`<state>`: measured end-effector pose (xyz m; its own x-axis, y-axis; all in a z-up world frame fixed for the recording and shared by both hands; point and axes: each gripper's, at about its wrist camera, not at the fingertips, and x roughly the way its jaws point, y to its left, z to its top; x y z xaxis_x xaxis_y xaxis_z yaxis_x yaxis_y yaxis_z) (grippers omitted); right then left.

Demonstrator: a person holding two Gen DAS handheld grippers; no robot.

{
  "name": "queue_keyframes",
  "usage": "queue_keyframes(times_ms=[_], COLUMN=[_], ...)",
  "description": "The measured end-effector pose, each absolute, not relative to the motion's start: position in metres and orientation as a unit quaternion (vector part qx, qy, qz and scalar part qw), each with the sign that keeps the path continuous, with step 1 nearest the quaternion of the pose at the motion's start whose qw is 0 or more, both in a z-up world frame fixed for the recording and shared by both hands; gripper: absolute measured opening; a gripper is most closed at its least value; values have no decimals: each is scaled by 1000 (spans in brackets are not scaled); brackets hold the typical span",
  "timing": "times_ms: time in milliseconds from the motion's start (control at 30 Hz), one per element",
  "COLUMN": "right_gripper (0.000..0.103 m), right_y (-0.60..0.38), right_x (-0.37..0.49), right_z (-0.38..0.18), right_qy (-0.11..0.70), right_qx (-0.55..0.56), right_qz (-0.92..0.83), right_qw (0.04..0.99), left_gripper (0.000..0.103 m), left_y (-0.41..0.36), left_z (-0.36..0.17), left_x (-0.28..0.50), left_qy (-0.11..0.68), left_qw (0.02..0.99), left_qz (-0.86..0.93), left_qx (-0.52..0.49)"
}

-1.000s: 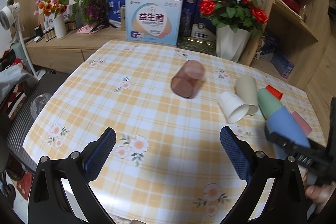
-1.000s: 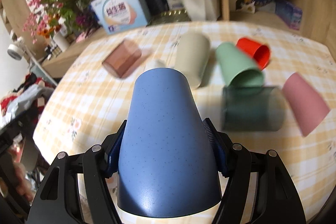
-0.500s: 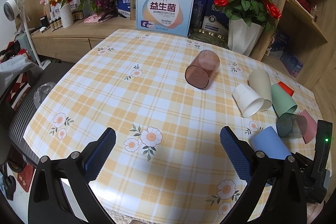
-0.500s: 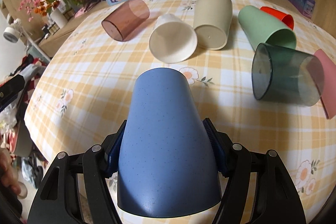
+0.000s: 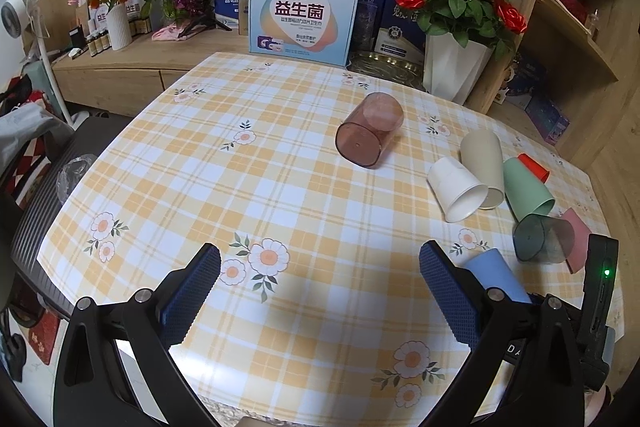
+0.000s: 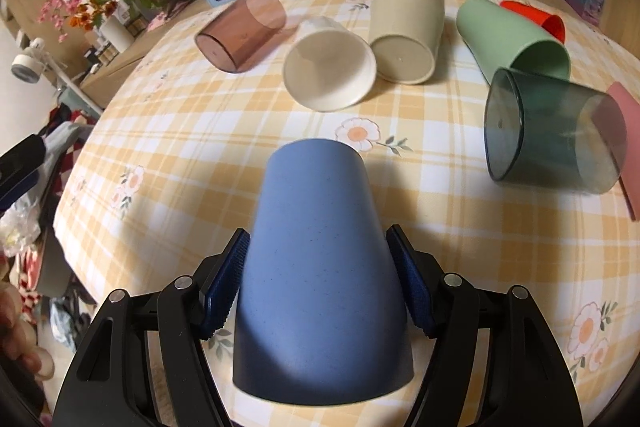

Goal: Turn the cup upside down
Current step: 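Lift the blue cup with the right gripper and carry it toward the left tool, then grasp the blue cup with the left gripper while the right gripper releases it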

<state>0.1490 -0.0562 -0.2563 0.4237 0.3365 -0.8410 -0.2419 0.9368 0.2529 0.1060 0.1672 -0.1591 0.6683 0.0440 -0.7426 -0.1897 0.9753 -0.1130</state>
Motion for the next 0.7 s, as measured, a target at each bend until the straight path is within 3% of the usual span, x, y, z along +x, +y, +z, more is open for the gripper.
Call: queue_keyframes(times_ms=[167, 267, 700], right_gripper=[73, 86, 88], right_y=[-62, -67, -122], right_x=[141, 138, 123], right_z=[-239, -230, -188], right_qy=[482, 468, 381], right_qx=[49, 46, 44], right_qz=[187, 185, 171], right_qw=[854, 863, 907], left_gripper=[97, 97, 97], left_y=[159, 152, 116], left_z=[-154, -152, -156], left_x=[106, 106, 112], left_qy=[401, 401, 440], left_qw=[910, 910, 892], left_qz=[59, 54, 13], left_qx=[-90, -88, -108])
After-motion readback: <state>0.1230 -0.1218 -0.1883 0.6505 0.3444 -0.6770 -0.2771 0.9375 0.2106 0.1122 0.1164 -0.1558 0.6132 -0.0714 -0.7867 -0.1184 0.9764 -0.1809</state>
